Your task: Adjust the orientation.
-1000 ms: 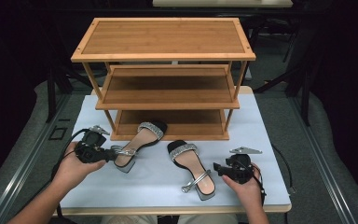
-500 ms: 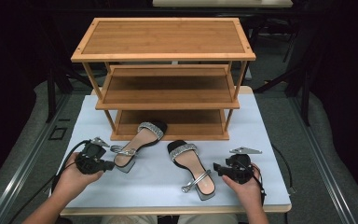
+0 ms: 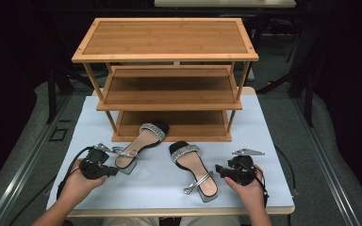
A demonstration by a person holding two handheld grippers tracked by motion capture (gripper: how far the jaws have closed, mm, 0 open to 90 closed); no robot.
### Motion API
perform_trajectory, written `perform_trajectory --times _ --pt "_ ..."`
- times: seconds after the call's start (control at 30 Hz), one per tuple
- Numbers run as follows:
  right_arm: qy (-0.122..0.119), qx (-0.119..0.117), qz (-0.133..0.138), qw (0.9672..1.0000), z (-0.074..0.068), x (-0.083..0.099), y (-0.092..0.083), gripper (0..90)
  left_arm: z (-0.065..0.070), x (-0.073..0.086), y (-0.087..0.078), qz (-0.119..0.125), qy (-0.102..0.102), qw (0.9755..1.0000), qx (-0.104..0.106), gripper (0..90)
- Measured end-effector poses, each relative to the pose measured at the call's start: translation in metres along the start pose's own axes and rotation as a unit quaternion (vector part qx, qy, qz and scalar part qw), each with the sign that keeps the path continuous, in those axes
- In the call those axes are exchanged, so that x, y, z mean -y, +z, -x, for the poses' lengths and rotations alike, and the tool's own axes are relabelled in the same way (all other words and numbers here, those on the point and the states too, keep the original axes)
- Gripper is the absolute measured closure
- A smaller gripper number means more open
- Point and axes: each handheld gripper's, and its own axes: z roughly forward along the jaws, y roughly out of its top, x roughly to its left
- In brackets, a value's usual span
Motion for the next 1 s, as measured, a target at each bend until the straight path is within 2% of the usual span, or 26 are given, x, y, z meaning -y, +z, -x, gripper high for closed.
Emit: perform_trajectory --times 0.1,0.23,0.43,0.57,0.6,0.73,1.0 --pt "0.000 -0.002 0.000 1.0000 0.000 0.000 0.001 40.2 0.000 -0.002 0.004 -0.004 -0.003 1.0000 -0.001 90.0" --pt "0.000 0.000 0.000 1.0000 0.000 0.000 0.000 40.1 0.003 -0.002 0.005 -0.005 0.003 1.0000 -0.004 90.0" --pt "0.000 -0.006 -0.001 1.0000 0.000 0.000 0.001 40.2 0.009 -0.005 0.001 0.005 0.011 0.9999 0.002 90.0" --pt "0.000 -0.004 0.000 1.0000 -0.001 0.000 0.001 40.2 0.014 -0.008 -0.002 0.016 0.012 0.9997 0.014 90.0" --pt "-0.001 -0.005 0.000 1.0000 -0.001 0.000 0.001 40.2 0.019 -0.010 -0.003 0.020 0.017 0.9994 0.024 90.0" --pt "-0.001 -0.003 0.000 1.0000 -0.001 0.000 0.001 40.2 0.031 -0.016 0.000 0.021 0.036 0.9987 0.031 90.0" --pt "-0.002 -0.002 0.000 1.0000 0.000 0.000 0.001 40.2 0.042 -0.037 0.006 0.035 0.051 0.9974 0.036 90.0"
